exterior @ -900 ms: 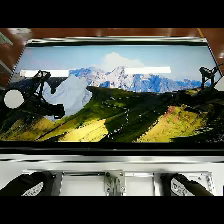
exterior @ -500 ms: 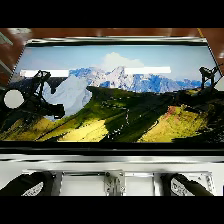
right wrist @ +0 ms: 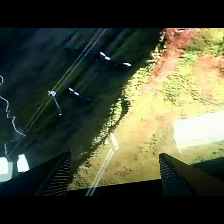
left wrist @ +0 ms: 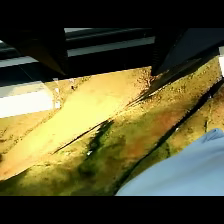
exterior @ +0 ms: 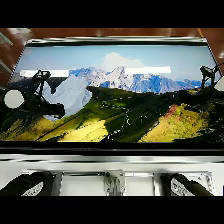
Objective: Fold the shirts.
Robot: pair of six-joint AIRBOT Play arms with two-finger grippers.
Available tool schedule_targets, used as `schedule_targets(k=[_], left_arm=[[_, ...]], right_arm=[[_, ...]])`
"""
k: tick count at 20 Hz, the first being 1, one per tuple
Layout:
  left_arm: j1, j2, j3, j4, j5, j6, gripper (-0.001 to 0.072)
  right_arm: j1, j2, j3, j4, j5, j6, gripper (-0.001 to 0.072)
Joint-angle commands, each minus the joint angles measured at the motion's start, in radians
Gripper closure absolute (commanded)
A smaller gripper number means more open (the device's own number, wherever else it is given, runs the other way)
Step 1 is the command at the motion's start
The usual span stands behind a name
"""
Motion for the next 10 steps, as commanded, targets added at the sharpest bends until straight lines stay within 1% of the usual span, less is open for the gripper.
schedule_targets(k=[1,4,6,7,8,10], left_arm=[[0.001,-0.002,0.000,-0.002,0.099,-0.005,0.0114],[0.001,-0.003,0.000,-0.016,0.113,-0.004,0.0118],[0.027,-0.022,0.000,0.051,0.122,-0.016,0.0109],[0.064,-0.038,0.000,0.084,0.117,-0.043,0.0015],[0.128,-0.059,0.004,0.080,0.118,-0.059,-0.0013],[0.277,-0.107,0.008,0.063,0.146,-0.059,-0.0013]], right_arm=[[0.001,0.000,0.000,-0.045,-0.021,0.000,0.0040],[0.001,-0.001,0.000,-0.090,-0.018,-0.010,0.0039],[0.001,-0.002,0.000,-0.089,-0.019,-0.037,0.0040],[0.002,-0.001,0.000,-0.089,-0.018,-0.040,0.0040],[0.001,-0.001,0.000,-0.080,-0.018,-0.042,0.0040],[0.002,-0.002,0.000,-0.077,-0.019,-0.041,0.0040]])
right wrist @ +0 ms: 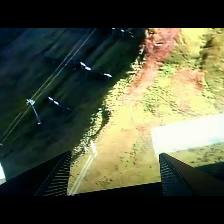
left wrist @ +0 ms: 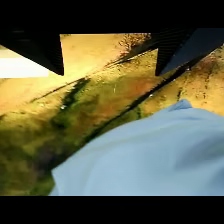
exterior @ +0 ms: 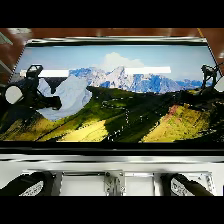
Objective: Fold the shirts.
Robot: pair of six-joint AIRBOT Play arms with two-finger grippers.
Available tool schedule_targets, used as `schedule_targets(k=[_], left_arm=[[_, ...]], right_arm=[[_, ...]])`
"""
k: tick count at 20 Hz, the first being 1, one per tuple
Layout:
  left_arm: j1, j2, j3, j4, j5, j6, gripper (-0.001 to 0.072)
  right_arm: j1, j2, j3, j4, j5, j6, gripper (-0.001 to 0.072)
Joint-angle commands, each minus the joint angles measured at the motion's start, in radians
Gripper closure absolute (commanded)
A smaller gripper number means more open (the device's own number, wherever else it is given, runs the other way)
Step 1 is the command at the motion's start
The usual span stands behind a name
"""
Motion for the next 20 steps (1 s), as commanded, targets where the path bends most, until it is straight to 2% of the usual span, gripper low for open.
schedule_targets(k=[1,3,5,7,11,14,15,16,20], left_arm=[[0.222,-0.080,0.005,-0.008,0.051,-0.022,-0.0013],[0.361,-0.162,0.005,-0.103,0.068,-0.009,-0.0013],[0.436,-0.252,0.005,-0.177,0.071,0.016,-0.0013],[0.451,-0.348,0.005,-0.213,0.102,0.042,-0.0013],[0.446,-0.474,0.005,-0.347,0.276,0.042,-0.0013],[0.441,-0.521,0.005,-0.400,0.320,0.039,0.0008],[0.441,-0.521,0.006,-0.416,0.315,0.039,0.0394],[0.440,-0.515,0.016,-0.426,0.296,0.056,0.0660],[0.402,-0.414,0.150,-0.428,0.124,0.203,0.0673]], right_arm=[[0.000,-0.001,0.000,-0.003,0.000,-0.011,0.0040],[0.000,-0.001,0.000,0.004,-0.006,-0.011,0.0040],[0.000,-0.001,0.000,0.023,-0.010,-0.011,0.0041],[0.000,-0.001,0.000,0.046,-0.011,-0.011,0.0041],[0.001,0.000,0.000,0.060,-0.011,-0.011,0.0041],[0.000,-0.001,0.000,0.064,-0.011,-0.011,0.0041],[0.000,-0.001,0.000,0.071,-0.011,-0.011,0.0041],[0.000,-0.001,0.000,0.075,-0.011,-0.011,0.0041],[0.000,0.000,0.000,0.145,-0.003,-0.023,0.0041]])
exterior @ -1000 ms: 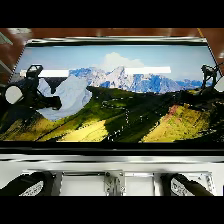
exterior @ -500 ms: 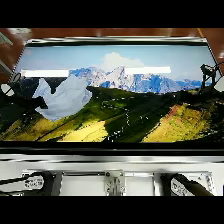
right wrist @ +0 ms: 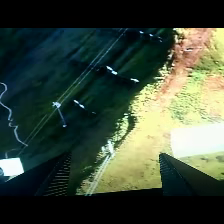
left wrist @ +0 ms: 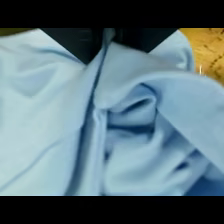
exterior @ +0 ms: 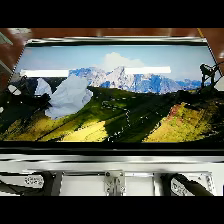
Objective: Fold the shirts.
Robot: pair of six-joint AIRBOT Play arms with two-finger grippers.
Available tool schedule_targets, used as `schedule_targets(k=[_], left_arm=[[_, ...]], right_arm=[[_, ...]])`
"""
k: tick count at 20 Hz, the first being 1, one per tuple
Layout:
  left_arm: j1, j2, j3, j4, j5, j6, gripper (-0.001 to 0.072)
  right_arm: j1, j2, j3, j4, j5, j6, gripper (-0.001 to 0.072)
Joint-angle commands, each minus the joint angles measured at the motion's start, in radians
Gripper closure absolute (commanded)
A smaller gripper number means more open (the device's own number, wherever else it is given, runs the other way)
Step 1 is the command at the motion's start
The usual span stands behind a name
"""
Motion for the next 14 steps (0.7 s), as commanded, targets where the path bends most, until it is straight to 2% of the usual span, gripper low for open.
schedule_targets(k=[1,2,4,7,9,11,14], left_arm=[[-0.047,0.116,0.124,-0.024,-0.120,0.129,0.0673],[-0.076,0.190,0.177,-0.024,-0.134,0.134,0.0673],[-0.146,0.342,0.276,-0.025,-0.131,0.134,0.0673],[-0.285,0.550,0.404,-0.026,-0.130,0.097,0.0673],[-0.391,0.660,0.426,-0.026,-0.123,0.017,0.0673],[-0.513,0.727,0.425,-0.025,-0.127,-0.053,0.0673],[-0.711,0.745,0.404,-0.023,-0.127,-0.091,0.0673]], right_arm=[[-0.001,0.000,0.000,0.072,0.005,-0.035,0.0043],[-0.001,0.000,0.000,0.109,0.014,-0.057,0.0054],[-0.001,0.006,0.001,0.156,0.051,-0.100,0.0163],[-0.001,0.067,0.001,0.163,0.051,-0.119,0.0161],[-0.001,0.146,0.001,0.162,0.025,-0.138,0.0161],[-0.001,0.243,0.001,0.159,-0.006,-0.143,0.0160],[-0.001,0.386,0.001,0.158,-0.016,-0.142,0.0160]])
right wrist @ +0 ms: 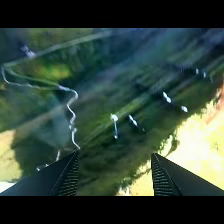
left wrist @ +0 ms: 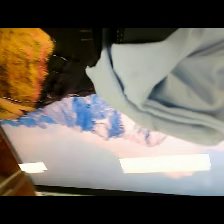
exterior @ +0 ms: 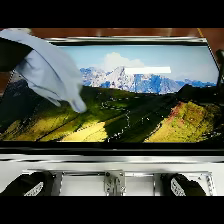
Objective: Fold the shirts.
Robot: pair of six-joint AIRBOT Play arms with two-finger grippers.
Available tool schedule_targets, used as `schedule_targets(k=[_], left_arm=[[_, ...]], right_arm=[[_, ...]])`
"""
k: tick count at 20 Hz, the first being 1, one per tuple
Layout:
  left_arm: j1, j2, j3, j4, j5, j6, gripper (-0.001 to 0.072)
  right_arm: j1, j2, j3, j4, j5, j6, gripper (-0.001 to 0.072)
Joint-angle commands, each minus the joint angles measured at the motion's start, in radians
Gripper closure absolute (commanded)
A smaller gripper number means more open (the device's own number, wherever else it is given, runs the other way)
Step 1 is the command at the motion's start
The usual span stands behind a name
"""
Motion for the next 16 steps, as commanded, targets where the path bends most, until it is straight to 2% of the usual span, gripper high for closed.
schedule_targets(k=[1,4,7,9,11,12,13,14,15,16], left_arm=[[-0.224,0.048,-0.035,0.012,0.003,-0.077,0.0673],[-0.379,0.024,-0.240,0.058,0.016,-0.100,0.0673],[-0.481,-0.019,-0.515,0.058,0.145,-0.179,0.0672],[-0.506,-0.075,-0.653,0.049,0.268,-0.237,0.0673],[-0.502,-0.165,-0.695,0.015,0.330,-0.253,0.0671],[-0.497,-0.216,-0.684,0.001,0.329,-0.251,0.0571],[-0.488,-0.256,-0.666,-0.009,0.322,-0.241,0.0250],[-0.466,-0.285,-0.640,-0.008,0.295,-0.241,-0.0013],[-0.426,-0.298,-0.614,-0.005,0.245,-0.221,-0.0010],[-0.369,-0.300,-0.588,-0.005,0.172,-0.166,-0.0010]], right_arm=[[-0.001,0.154,0.001,0.003,-0.008,-0.009,0.0160],[-0.001,0.207,0.000,0.002,0.113,-0.009,0.0160],[-0.001,0.201,-0.061,-0.005,0.239,-0.008,0.0160],[-0.001,0.201,-0.163,0.003,0.220,-0.008,0.0160],[-0.001,0.199,-0.283,0.030,0.135,-0.006,0.0160],[-0.001,0.194,-0.332,0.057,0.086,-0.002,0.0160],[0.000,0.189,-0.375,0.096,0.028,0.003,0.0160],[0.000,0.181,-0.404,0.129,-0.021,0.003,0.0160],[0.000,0.164,-0.419,0.153,-0.059,0.003,0.0160],[0.002,0.141,-0.419,0.170,-0.077,0.003,0.0160]])
